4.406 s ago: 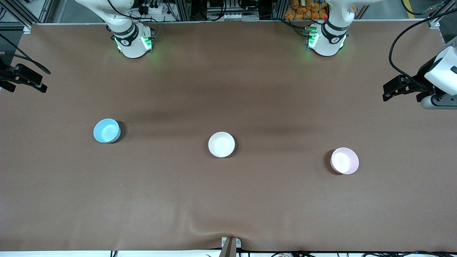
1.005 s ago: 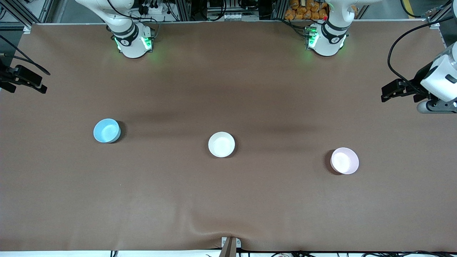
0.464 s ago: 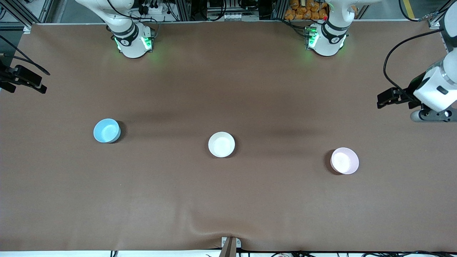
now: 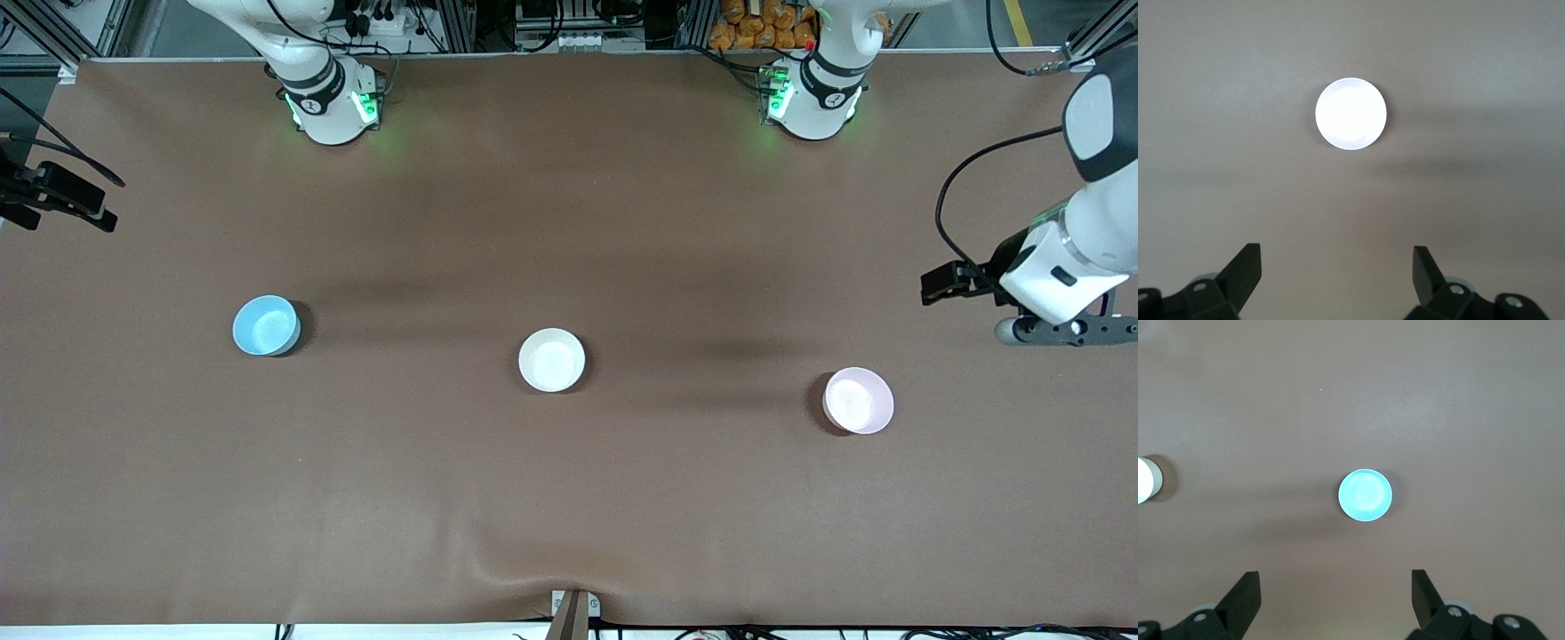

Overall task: Stack pink and blue bowls on white bowl
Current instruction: 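Move the left gripper down to the pale pink bowl rim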

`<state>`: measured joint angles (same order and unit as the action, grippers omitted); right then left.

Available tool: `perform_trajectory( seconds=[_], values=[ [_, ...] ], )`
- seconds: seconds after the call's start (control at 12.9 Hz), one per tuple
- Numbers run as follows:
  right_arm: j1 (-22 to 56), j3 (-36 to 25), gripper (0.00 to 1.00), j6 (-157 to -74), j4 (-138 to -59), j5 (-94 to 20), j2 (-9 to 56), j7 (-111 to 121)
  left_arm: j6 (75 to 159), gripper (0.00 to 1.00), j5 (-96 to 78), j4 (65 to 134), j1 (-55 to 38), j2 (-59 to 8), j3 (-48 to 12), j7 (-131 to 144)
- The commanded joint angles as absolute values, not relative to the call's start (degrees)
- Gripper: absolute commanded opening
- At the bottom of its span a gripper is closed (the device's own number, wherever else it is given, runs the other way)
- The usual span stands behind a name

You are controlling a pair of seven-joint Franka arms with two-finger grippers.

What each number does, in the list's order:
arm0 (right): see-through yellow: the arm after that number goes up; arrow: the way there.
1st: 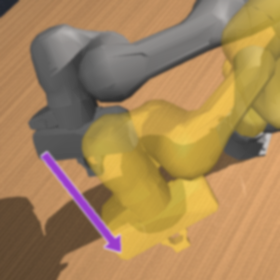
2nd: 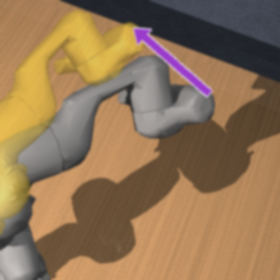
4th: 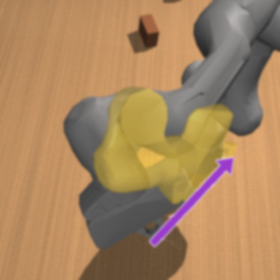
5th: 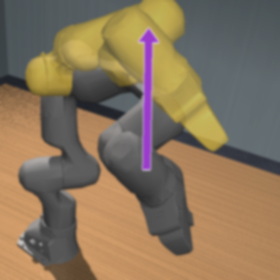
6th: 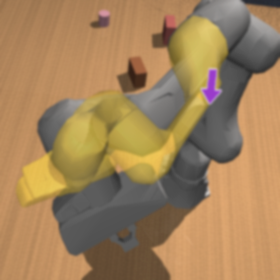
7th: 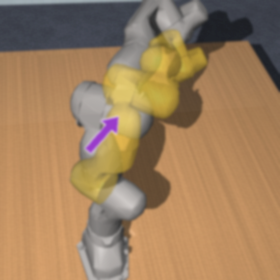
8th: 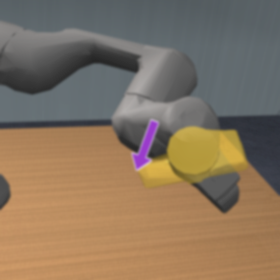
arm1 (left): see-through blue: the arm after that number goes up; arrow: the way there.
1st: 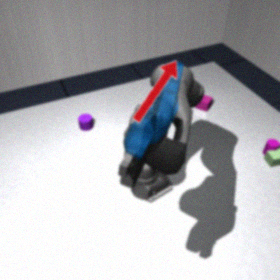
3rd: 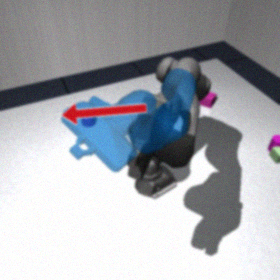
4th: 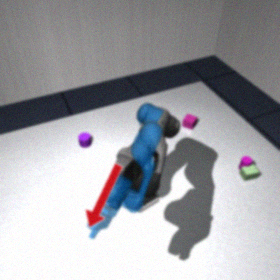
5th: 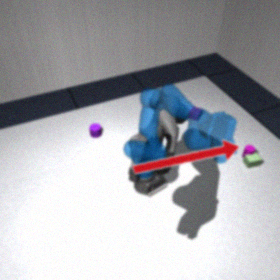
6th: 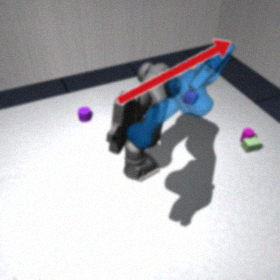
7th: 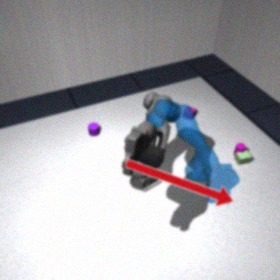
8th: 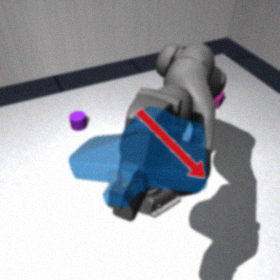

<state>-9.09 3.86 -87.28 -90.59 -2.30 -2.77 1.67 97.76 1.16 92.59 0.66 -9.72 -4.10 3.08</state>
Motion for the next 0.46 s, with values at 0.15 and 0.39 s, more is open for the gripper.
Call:
perform_trajectory(
  seconds=[0.15, 0.39],
  values=[
    [-10.28, 4.39, 1.00, -86.57, -89.74, -3.60, -2.37, 2.29, 106.06, 1.00, 1.23, 92.99, 5.17, -16.33, -4.22, 2.29],
    [-10.28, 4.39, 1.00, -86.57, -89.74, -3.60, -2.37, 2.37, 117.64, 1.00, 1.06, 97.45, 6.24, -20.64, -4.22, 2.29]
  ],
)
